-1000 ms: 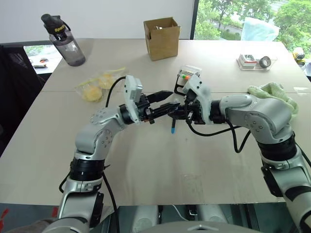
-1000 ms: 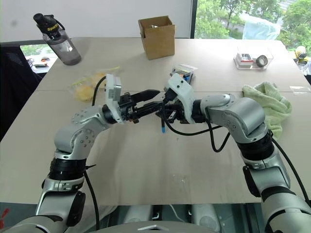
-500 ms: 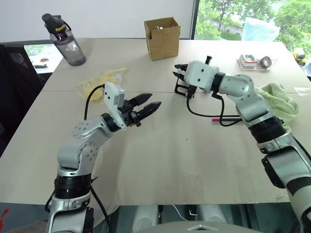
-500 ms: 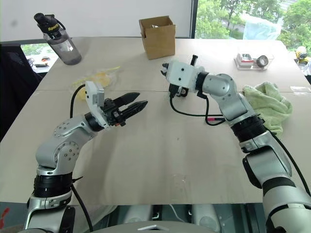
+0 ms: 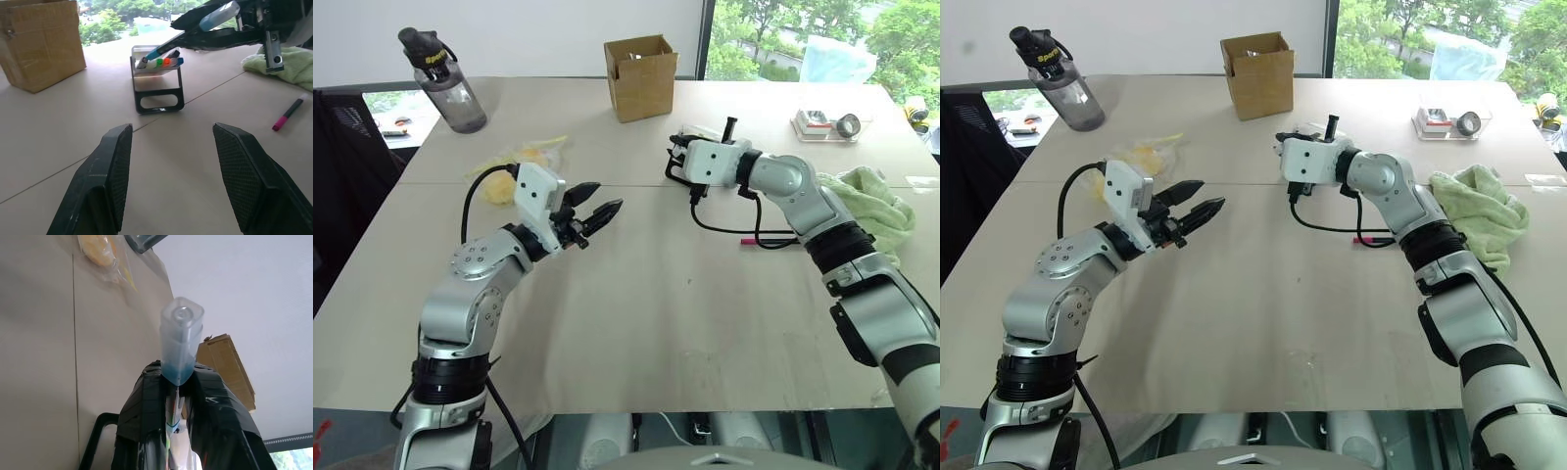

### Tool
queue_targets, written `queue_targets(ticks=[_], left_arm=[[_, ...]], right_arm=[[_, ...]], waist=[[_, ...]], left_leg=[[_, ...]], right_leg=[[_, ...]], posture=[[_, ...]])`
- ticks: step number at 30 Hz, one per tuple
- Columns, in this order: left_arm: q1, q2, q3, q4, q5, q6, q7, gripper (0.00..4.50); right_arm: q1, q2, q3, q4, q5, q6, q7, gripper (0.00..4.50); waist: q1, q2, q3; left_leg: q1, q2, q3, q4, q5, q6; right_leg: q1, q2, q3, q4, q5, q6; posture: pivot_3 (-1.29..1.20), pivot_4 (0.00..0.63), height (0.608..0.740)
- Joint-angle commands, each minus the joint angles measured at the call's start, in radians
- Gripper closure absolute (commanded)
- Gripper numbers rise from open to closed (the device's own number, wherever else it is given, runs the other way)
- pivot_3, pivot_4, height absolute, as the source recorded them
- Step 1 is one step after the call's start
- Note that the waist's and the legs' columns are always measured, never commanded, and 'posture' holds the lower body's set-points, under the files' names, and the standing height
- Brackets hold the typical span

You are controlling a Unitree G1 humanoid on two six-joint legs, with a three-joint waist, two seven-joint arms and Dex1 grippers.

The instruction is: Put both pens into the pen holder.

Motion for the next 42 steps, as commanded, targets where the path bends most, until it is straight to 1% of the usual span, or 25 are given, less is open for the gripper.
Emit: queue_targets(ticks=[1,5,9,13,22,36,38,40,42], left_arm=[[-0.021,0.003,0.004,-0.018,0.003,-0.02,0.001,1.82],[-0.031,0.002,0.001,-0.017,0.0,-0.02,-0.004,1.82],[-0.031,0.012,-0.005,-0.016,0.008,-0.025,-0.014,1.82],[-0.032,0.01,-0.005,-0.012,0.011,-0.028,-0.016,1.82],[-0.056,0.004,-0.007,0.003,0.015,-0.038,-0.017,1.82],[-0.086,0.006,0.008,0.025,0.034,-0.028,0.028,1.82],[-0.088,0.002,0.005,0.022,0.036,-0.027,0.034,1.78],[-0.091,-0.002,0.001,0.019,0.037,-0.027,0.039,1.78],[-0.095,-0.005,-0.004,0.015,0.037,-0.026,0.044,1.78]], right_arm=[[-0.03,-0.003,-0.04,-0.002,-0.008,-0.012,-0.018,4.39],[-0.026,-0.001,-0.047,-0.009,-0.009,-0.011,-0.023,4.39],[-0.012,0.01,-0.074,-0.069,0.036,-0.005,-0.007,4.39],[-0.014,0.006,-0.093,-0.084,0.02,0.009,-0.028,4.39],[-0.026,0.022,-0.094,-0.028,0.006,0.029,-0.03,4.39],[-0.105,0.068,-0.087,0.164,-0.029,0.013,-0.082,4.39],[-0.127,0.076,-0.083,0.201,-0.043,0.024,-0.098,3.35],[-0.144,0.083,-0.079,0.231,-0.054,0.036,-0.107,2.6],[-0.159,0.092,-0.078,0.259,-0.064,0.036,-0.12,1.6]], waist=[[0.0,0.0,0.0],[0.0,0.0,0.0],[-0.001,0.0,0.0],[-0.001,0.0,0.0],[-0.002,0.0,0.0],[-0.002,0.0,0.0],[-0.002,0.0,0.0],[-0.003,0.0,0.0],[-0.003,0.0,0.0]], left_leg=[[0.0,0.0,0.0,0.0,0.0,0.0],[0.0,0.0,0.0,0.0,0.0,0.0],[0.0,0.0,0.0,0.0,0.0,0.0],[0.0,0.0,0.0,0.0,0.0,0.0],[0.0,0.0,0.0,0.0,0.0,0.0],[0.0,0.0,0.001,0.0,0.0,0.0],[0.0,0.0,0.001,0.0,0.0,0.0],[0.0,0.0,0.001,0.0,0.0,0.0],[0.0,0.0,0.001,0.0,0.0,0.0]], right_leg=[[0.0,0.0,0.0,0.0,0.0,0.0],[0.0,0.0,0.0,0.0,0.0,0.0],[0.0,0.0,0.0,0.0,0.0,0.0],[0.0,0.0,0.0,0.0,0.0,0.0],[0.0,0.0,0.0,0.0,0.0,0.0],[0.0,0.0,0.0,0.0,0.0,0.0],[0.0,0.0,0.0,0.0,0.0,0.0],[0.0,0.0,0.0,0.0,0.0,0.0],[0.0,0.0,0.0,0.001,0.0,0.0]], posture=[[0.0,0.15,0.736],[0.0,0.15,0.736],[0.0,0.15,0.736],[0.0,0.15,0.736],[0.0,0.15,0.736],[0.0,0.15,0.736],[0.0,0.15,0.736],[0.0,0.15,0.736],[0.0,0.15,0.736]])
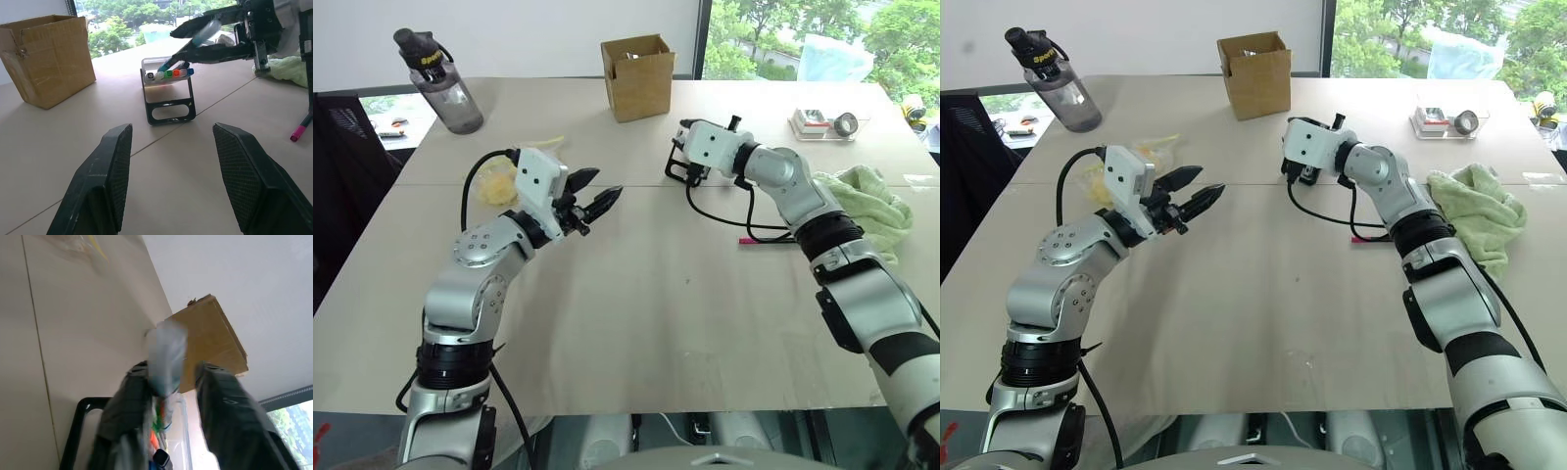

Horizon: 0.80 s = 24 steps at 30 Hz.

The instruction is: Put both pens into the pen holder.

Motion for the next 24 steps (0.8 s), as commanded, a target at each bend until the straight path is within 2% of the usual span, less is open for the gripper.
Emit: queue_targets(ticks=[1,2,4,9,13,15,17,19,21,24], left_arm=[[-0.026,-0.002,0.011,-0.021,0.001,-0.007,0.013,1.78],[-0.026,-0.002,0.011,-0.024,0.0,-0.006,0.014,1.78],[-0.027,-0.001,0.013,-0.024,-0.001,-0.005,0.014,1.78],[-0.025,0.001,0.014,-0.029,-0.002,-0.001,0.017,1.78],[-0.035,0.001,0.012,-0.028,-0.006,0.001,0.014,1.78],[-0.036,-0.001,0.008,-0.027,-0.016,-0.003,-0.003,1.78],[-0.03,-0.002,-0.004,-0.034,-0.031,-0.005,-0.032,1.78],[-0.023,-0.002,-0.014,-0.041,-0.061,0.028,-0.063,1.78],[-0.014,0.014,-0.031,-0.052,-0.093,0.071,-0.105,1.78],[0.008,0.063,-0.072,-0.066,-0.092,0.096,-0.17,1.78]], right_arm=[[-0.049,0.015,-0.014,0.024,-0.011,0.003,-0.037,0.97],[-0.053,0.017,-0.017,0.029,-0.011,-0.001,-0.043,0.79],[-0.056,0.019,-0.022,0.029,-0.009,-0.006,-0.049,0.05],[-0.015,-0.007,-0.057,-0.044,0.041,-0.013,0.001,0.05],[0.078,-0.056,-0.129,-0.232,0.216,0.104,0.21,0.05],[0.128,-0.11,-0.156,-0.345,0.305,0.23,0.353,0.05],[0.189,-0.204,-0.168,-0.447,0.392,0.416,0.526,0.05],[0.244,-0.292,-0.167,-0.508,0.436,0.572,0.638,0.05],[0.271,-0.359,-0.16,-0.487,0.426,0.646,0.678,0.05],[0.303,-0.465,-0.098,-0.428,0.332,0.578,0.736,0.05]], waist=[[0.0,0.0,0.0],[0.0,0.0,0.0],[0.0,0.0,0.0],[0.001,0.0,0.0],[0.006,0.0,0.0],[0.008,0.0,0.0],[0.011,0.0,0.0],[0.013,0.0,0.0],[0.013,0.0,0.0],[0.004,0.001,0.0]], left_leg=[[0.0,0.0,0.0,0.0,0.0,0.0],[0.0,0.0,0.0,0.0,0.0,0.0],[0.0,0.0,0.0,0.0,0.0,0.0],[0.0,0.0,0.0,0.0,0.0,0.0],[0.0,0.0,0.0,0.0,0.0,0.0],[-0.001,0.0,0.0,0.0,0.0,0.0],[-0.001,0.0,0.0,0.0,0.0,0.0],[-0.001,-0.001,-0.001,0.001,0.0,0.001],[-0.001,-0.001,-0.001,0.0,-0.001,0.001],[0.0,-0.001,0.0,0.0,-0.002,0.003]], right_leg=[[0.0,0.0,0.0,0.0,0.0,0.0],[0.0,0.0,0.0,0.0,0.0,0.0],[0.0,0.0,0.0,0.0,0.0,0.0],[0.0,0.0,0.0,0.0,0.0,0.0],[0.0,0.0,0.0,0.0,0.0,0.0],[0.0,-0.001,-0.001,0.0,0.0,0.0],[0.0,-0.001,-0.001,0.0,0.0,0.0],[0.0,-0.002,-0.001,-0.001,0.0,0.0],[0.001,-0.002,-0.001,-0.001,0.0,0.0],[0.001,-0.002,-0.001,0.0,0.0,0.0]], posture=[[0.0,0.15,0.736],[0.0,0.15,0.736],[0.0,0.15,0.736],[0.0,0.15,0.736],[0.0,0.15,0.736],[0.0,0.15,0.736],[0.0,0.15,0.736],[0.0,0.15,0.736],[0.0,0.15,0.736],[0.0,0.15,0.736]])
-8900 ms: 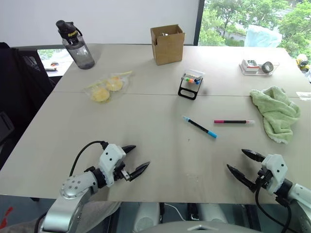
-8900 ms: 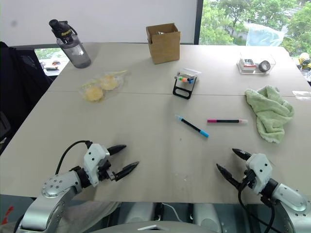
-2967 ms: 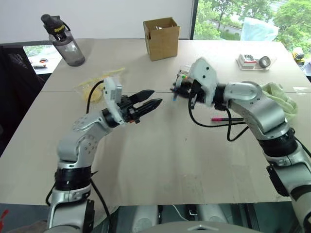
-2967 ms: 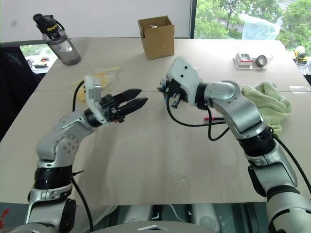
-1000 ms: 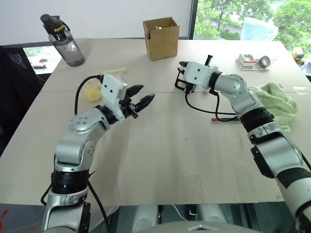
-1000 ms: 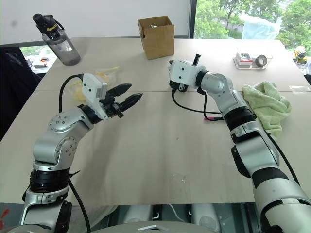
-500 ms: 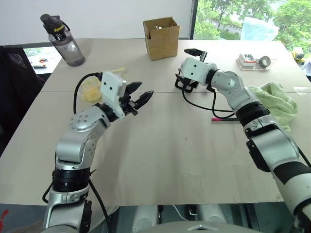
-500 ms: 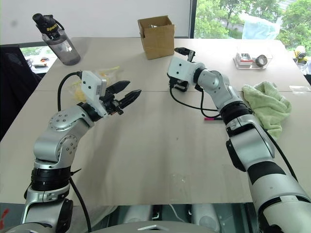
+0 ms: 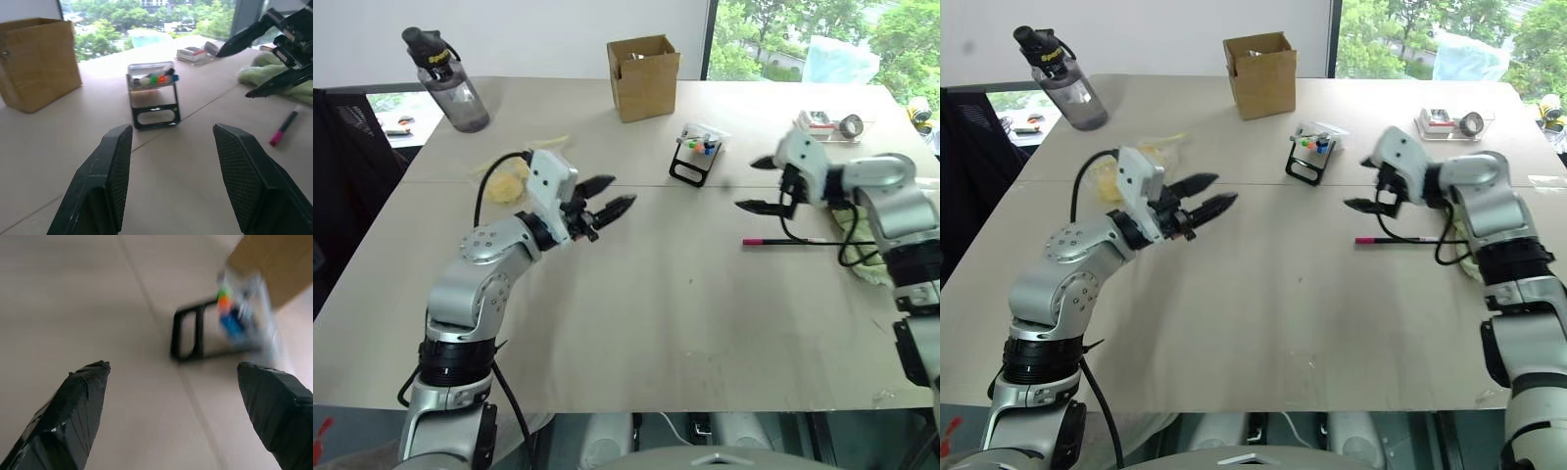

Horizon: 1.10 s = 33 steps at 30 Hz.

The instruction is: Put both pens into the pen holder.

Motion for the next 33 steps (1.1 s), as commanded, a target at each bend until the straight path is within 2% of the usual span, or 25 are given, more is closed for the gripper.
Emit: queue_targets(ticks=[1,11,14,20,22,30,33], left_arm=[[0.022,0.049,-0.028,-0.057,-0.019,0.022,-0.071,1.78],[0.062,0.088,-0.044,-0.092,-0.034,0.037,-0.145,1.78],[0.089,0.114,-0.043,-0.114,-0.064,0.05,-0.192,1.78],[0.136,0.154,-0.048,-0.166,-0.127,0.065,-0.272,1.78],[0.142,0.159,-0.054,-0.17,-0.126,0.058,-0.283,1.78],[0.128,0.135,-0.072,-0.134,-0.099,0.015,-0.292,1.78],[0.107,0.01,-0.004,-0.072,-0.169,0.026,-0.186,1.78]], right_arm=[[-0.001,-0.088,0.042,0.049,-0.093,-0.065,0.057,0.05],[-0.076,-0.107,0.1,0.378,-0.212,-0.165,0.122,0.05],[-0.094,-0.104,0.104,0.426,-0.22,-0.177,0.156,0.85],[-0.076,-0.115,0.094,0.422,-0.224,-0.18,0.195,3.69],[-0.068,-0.118,0.089,0.41,-0.223,-0.175,0.2,4.45],[-0.031,-0.137,0.058,0.325,-0.185,-0.131,0.227,4.45],[-0.003,-0.127,0.01,0.209,-0.108,-0.061,0.258,4.45]], waist=[[-0.007,0.001,0.001],[-0.005,0.003,0.002],[-0.005,0.003,0.002],[-0.004,0.003,0.002],[-0.004,0.003,0.002],[-0.002,0.003,0.002],[0.0,0.004,0.003]], left_leg=[[0.0,0.0,0.0,0.0,0.0,0.0],[0.001,0.0,0.001,0.0,0.001,-0.003],[0.001,0.0,0.001,0.0,0.002,-0.003],[0.001,0.0,0.001,0.001,0.002,-0.003],[0.001,0.0,0.001,0.002,0.002,-0.003],[0.001,0.0,0.0,0.002,0.002,-0.003],[0.001,0.0,0.0,0.002,0.002,-0.003]], right_leg=[[0.0,0.0,0.0,0.0,0.0,0.0],[0.0,0.003,0.003,0.0,0.0,0.0],[0.0,0.003,0.003,0.0,0.0,0.0],[0.001,0.003,0.003,0.0,0.0,0.0],[0.001,0.003,0.003,0.0,0.0,0.0],[0.001,0.003,0.003,0.0,0.0,0.0],[0.001,0.003,0.003,0.0,0.0,0.0]], posture=[[0.0,0.15,0.736],[0.0,0.15,0.736],[0.0,0.15,0.736],[0.0,0.15,0.736],[0.0,0.15,0.736],[0.0,0.15,0.736],[0.0,0.15,0.736]])
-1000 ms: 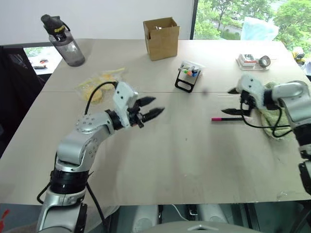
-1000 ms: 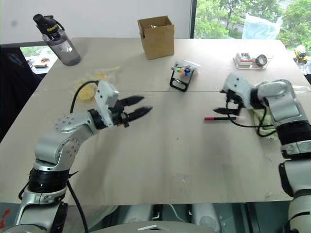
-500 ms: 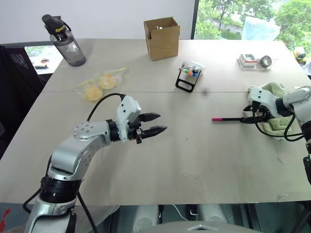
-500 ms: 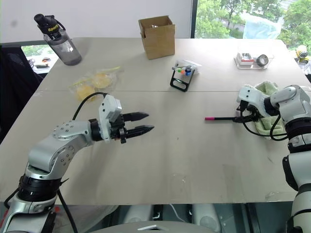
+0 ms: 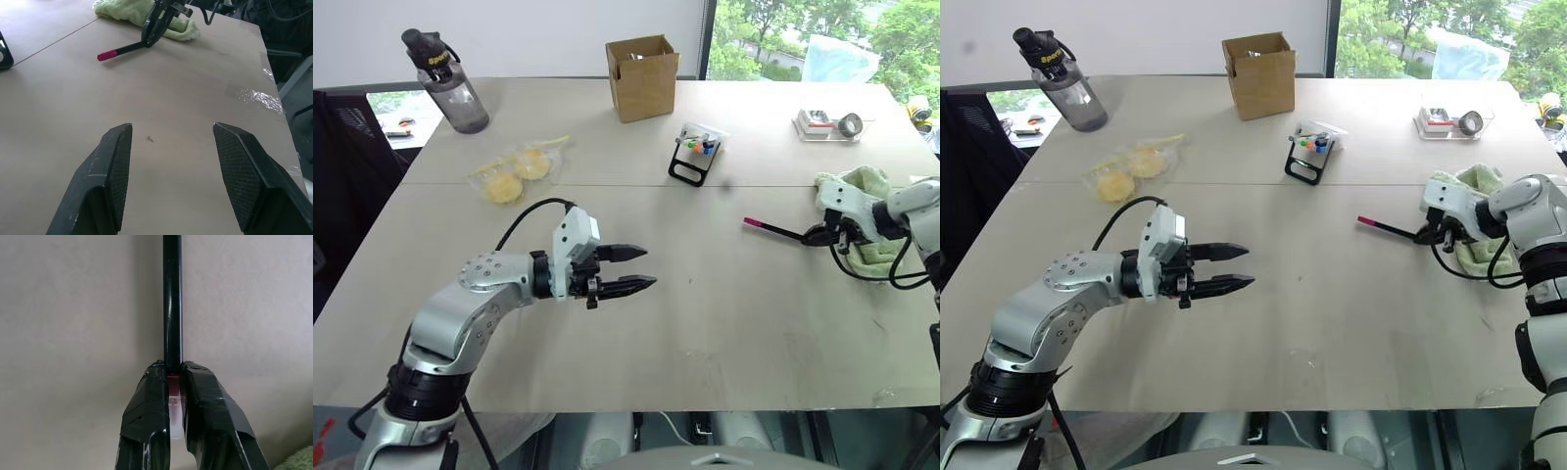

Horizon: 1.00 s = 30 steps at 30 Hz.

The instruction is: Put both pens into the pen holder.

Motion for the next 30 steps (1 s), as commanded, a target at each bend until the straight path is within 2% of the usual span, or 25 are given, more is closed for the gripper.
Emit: queue_targets(ticks=[1,5,10,13,18,19,21,22,24,25,27,30], left_arm=[[-0.03,-0.13,0.09,0.057,-0.102,0.015,0.125,1.78],[-0.036,-0.269,0.158,0.093,-0.232,0.06,0.225,1.78],[-0.07,-0.425,0.19,0.108,-0.347,0.075,0.345,1.78],[-0.103,-0.479,0.194,0.11,-0.393,0.072,0.377,1.78],[-0.138,-0.521,0.17,0.122,-0.399,0.064,0.396,1.78],[-0.141,-0.523,0.167,0.124,-0.396,0.065,0.395,2.31],[-0.144,-0.525,0.16,0.122,-0.395,0.066,0.393,2.99],[-0.145,-0.523,0.158,0.122,-0.395,0.065,0.39,3.55],[-0.148,-0.518,0.16,0.125,-0.396,0.064,0.385,4.22],[-0.15,-0.515,0.162,0.127,-0.396,0.064,0.383,4.39],[-0.152,-0.512,0.164,0.129,-0.394,0.061,0.381,4.39],[-0.167,-0.49,0.139,0.128,-0.358,0.058,0.367,4.5]], right_arm=[[0.026,-0.003,-0.08,-0.173,0.109,0.092,0.053,4.45],[0.104,0.036,-0.147,-0.449,0.262,0.301,0.05,4.45],[0.177,0.116,-0.204,-0.783,0.453,0.575,-0.04,4.45],[0.19,0.147,-0.209,-0.893,0.523,0.669,-0.091,4.45],[0.167,0.185,-0.225,-0.959,0.622,0.763,-0.153,4.45],[0.163,0.185,-0.224,-0.964,0.631,0.768,-0.16,4.5],[0.158,0.183,-0.219,-0.968,0.644,0.772,-0.169,4.5],[0.157,0.18,-0.216,-0.969,0.649,0.772,-0.171,4.5],[0.156,0.176,-0.211,-0.974,0.658,0.774,-0.175,4.5],[0.156,0.175,-0.209,-0.977,0.662,0.776,-0.177,4.5],[0.156,0.171,-0.202,-0.982,0.656,0.763,-0.185,4.5],[0.155,0.166,-0.184,-0.994,0.646,0.759,-0.199,3.1]], waist=[[0.001,0.0,0.0],[-0.005,0.0,0.0],[0.001,0.0,0.0],[0.007,0.0,0.0],[0.018,0.0,0.0],[0.018,0.0,0.0],[0.019,0.0,0.0],[0.019,0.0,0.0],[0.019,0.0,0.0],[0.019,0.0,0.0],[0.019,0.0,0.0],[0.019,0.0,0.0]], left_leg=[[0.0,0.0,0.0,0.001,0.0,0.0],[0.0,0.001,-0.001,0.001,0.0,0.0],[-0.001,0.001,-0.002,0.001,0.0,0.0],[-0.001,0.0,-0.002,0.002,0.0,0.0],[-0.001,-0.001,-0.003,0.002,0.0,0.0],[-0.001,-0.001,-0.003,0.002,0.0,0.0],[-0.001,-0.001,-0.003,0.002,0.0,0.0],[-0.001,-0.001,-0.003,0.002,0.0,0.0],[-0.001,-0.001,-0.003,0.002,0.0,0.0],[-0.001,-0.001,-0.003,0.002,0.0,0.0],[-0.001,-0.001,-0.003,0.002,0.0,0.001],[-0.001,-0.001,-0.003,0.002,0.0,0.001]], right_leg=[[0.0,0.0,0.0,0.0,0.0,0.0],[0.0,0.0,0.0,0.002,0.0,0.0],[0.0,0.0,-0.001,0.001,0.0,0.001],[0.0,-0.001,-0.001,0.001,0.001,0.001],[0.001,0.0,-0.001,0.001,0.001,0.001],[0.001,0.0,-0.001,0.001,0.001,0.001],[0.001,0.0,-0.001,0.001,0.001,0.001],[0.001,0.0,-0.001,0.001,0.001,0.001],[0.001,0.0,-0.001,0.001,0.001,0.001],[0.001,0.0,-0.001,0.001,0.001,0.001],[0.001,0.001,-0.001,0.001,0.001,0.001],[0.001,0.001,-0.001,0.001,0.001,0.001]], posture=[[0.0,0.15,0.736],[0.0,0.15,0.736],[0.0,0.15,0.736],[0.0,0.15,0.736],[0.0,0.15,0.736],[0.0,0.15,0.736],[0.0,0.15,0.736],[0.0,0.15,0.736],[0.0,0.15,0.736],[0.0,0.15,0.736],[0.0,0.15,0.736],[0.0,0.15,0.736]])
